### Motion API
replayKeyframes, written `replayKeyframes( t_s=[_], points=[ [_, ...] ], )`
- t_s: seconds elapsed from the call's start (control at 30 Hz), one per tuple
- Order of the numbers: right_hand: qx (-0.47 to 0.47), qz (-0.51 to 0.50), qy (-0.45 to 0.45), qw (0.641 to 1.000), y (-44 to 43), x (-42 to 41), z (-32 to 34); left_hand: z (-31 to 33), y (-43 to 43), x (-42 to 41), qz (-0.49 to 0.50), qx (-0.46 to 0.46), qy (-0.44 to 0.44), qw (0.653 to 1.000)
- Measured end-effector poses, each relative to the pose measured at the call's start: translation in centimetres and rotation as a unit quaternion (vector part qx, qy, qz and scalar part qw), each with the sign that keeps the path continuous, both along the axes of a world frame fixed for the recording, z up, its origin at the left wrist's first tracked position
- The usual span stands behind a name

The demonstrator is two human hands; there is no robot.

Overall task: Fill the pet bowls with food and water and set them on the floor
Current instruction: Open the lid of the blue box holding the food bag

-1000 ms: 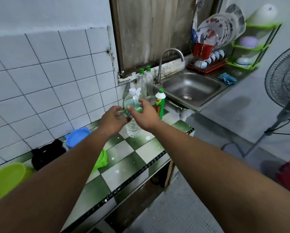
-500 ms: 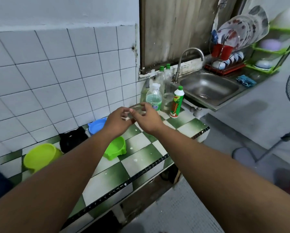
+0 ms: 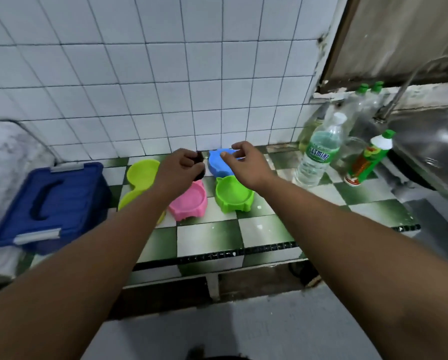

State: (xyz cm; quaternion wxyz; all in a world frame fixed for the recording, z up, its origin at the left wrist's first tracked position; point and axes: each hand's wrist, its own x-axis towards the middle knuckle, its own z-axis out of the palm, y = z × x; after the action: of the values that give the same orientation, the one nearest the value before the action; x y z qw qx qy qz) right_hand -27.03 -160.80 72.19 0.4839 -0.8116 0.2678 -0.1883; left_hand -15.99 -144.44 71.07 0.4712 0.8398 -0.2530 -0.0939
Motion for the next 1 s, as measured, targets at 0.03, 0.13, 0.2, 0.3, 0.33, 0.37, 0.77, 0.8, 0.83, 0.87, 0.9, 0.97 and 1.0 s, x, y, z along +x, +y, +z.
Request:
replayKeyframes(
  t_s=[0.03,0.13,0.2,0.3,0.33,0.37,0.77,0.8,0.83,0.87,0.9,0.97,1.0],
  points=[
    [-0.002,0.014,0.003,1.0,0.4,0.4,-0.4,-0.3,1.0,-0.2,0.019,0.004,-0.003,1.0],
    [-0.004,0.057,0.013,0.998,1.7,1.8,-1.3,-1.6,3.6,-0.8,0.054,0.016,0.005,0.998],
    [-0.003,0.087,0.019,0.996,2.8,2.9,-1.8,-2.3,5.2,-0.9,0.081,0.011,0.01,0.997],
    [-0.023,0.118,0.026,0.992,4.8,4.4,-2.2,-2.5,7.6,-1.1,0.109,0.008,0.009,0.994],
    [-0.029,0.128,0.026,0.991,5.6,4.8,-2.2,-2.6,8.5,-1.0,0.117,0.01,0.01,0.993],
    [-0.031,0.141,0.027,0.989,6.4,5.3,-2.3,-2.6,9.4,-1.0,0.127,0.01,0.012,0.992],
    [-0.039,0.229,0.021,0.972,18.6,13.3,-2.1,-2.9,22.4,3.8,0.185,0.05,-0.01,0.981],
    [-0.043,0.231,0.025,0.972,19.8,14.2,-2.2,-3.0,23.7,4.5,0.185,0.051,-0.009,0.981],
    [-0.047,0.231,0.03,0.971,20.9,15.1,-2.4,-3.0,25.0,5.3,0.182,0.051,-0.007,0.982],
    [-0.052,0.232,0.034,0.971,22.1,15.9,-2.6,-3.0,26.2,6.0,0.178,0.05,-0.004,0.983],
    [-0.056,0.232,0.038,0.97,23.2,16.6,-2.7,-3.1,27.4,6.6,0.172,0.05,-0.001,0.984],
    [-0.059,0.229,0.044,0.971,25.4,17.9,-3.0,-3.3,29.8,7.9,0.161,0.06,0.001,0.985],
    [-0.056,0.228,0.046,0.971,26.4,18.6,-3.3,-3.3,30.9,8.4,0.155,0.072,0.0,0.985]
  ],
)
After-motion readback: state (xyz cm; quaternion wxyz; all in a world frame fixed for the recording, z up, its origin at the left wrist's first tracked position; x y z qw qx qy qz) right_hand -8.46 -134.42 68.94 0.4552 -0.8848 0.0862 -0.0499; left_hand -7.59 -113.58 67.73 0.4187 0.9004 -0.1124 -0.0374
